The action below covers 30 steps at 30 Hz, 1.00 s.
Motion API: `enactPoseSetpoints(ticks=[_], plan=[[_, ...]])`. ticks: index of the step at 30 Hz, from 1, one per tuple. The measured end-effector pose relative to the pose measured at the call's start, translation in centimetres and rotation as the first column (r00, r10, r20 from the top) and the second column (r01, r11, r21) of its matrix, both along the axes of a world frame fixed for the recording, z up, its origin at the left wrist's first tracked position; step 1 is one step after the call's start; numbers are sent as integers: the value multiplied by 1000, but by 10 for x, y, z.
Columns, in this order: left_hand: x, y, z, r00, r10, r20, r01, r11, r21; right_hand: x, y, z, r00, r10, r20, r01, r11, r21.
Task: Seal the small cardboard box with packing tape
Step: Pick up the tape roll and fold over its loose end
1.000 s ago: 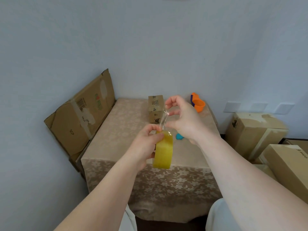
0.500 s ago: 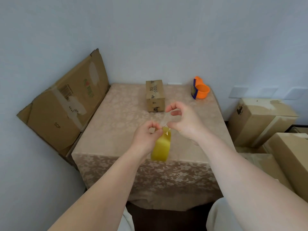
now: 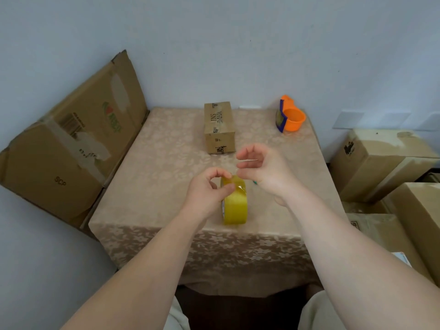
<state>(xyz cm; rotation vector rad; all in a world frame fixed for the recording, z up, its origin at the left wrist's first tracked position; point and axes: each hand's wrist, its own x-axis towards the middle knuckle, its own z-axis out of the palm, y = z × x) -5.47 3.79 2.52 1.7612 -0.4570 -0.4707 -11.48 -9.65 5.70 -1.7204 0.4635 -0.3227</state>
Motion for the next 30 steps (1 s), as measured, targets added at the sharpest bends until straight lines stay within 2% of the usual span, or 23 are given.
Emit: enactPoseSetpoints(ticks=[6, 12, 18, 26, 30], plan=[[5, -3, 13, 997, -75, -24, 74, 996, -57, 3, 0, -5, 997, -74, 38, 69, 992, 104], [6, -8, 17, 999, 8, -45, -12, 996, -88, 4, 4, -4, 989, -145, 37, 135, 972, 192], [3, -7, 17, 1000, 3, 16, -1, 995, -96, 4, 4, -1, 989, -147, 15, 142, 973, 184], [6, -7, 24, 999, -25, -20, 25, 999, -21, 4, 7, 3, 993, -121, 4, 119, 984, 135], [4, -4, 21, 998, -53, -33, 51, 998, -44, 3, 6, 0, 996, -83, -10, 84, 991, 99]])
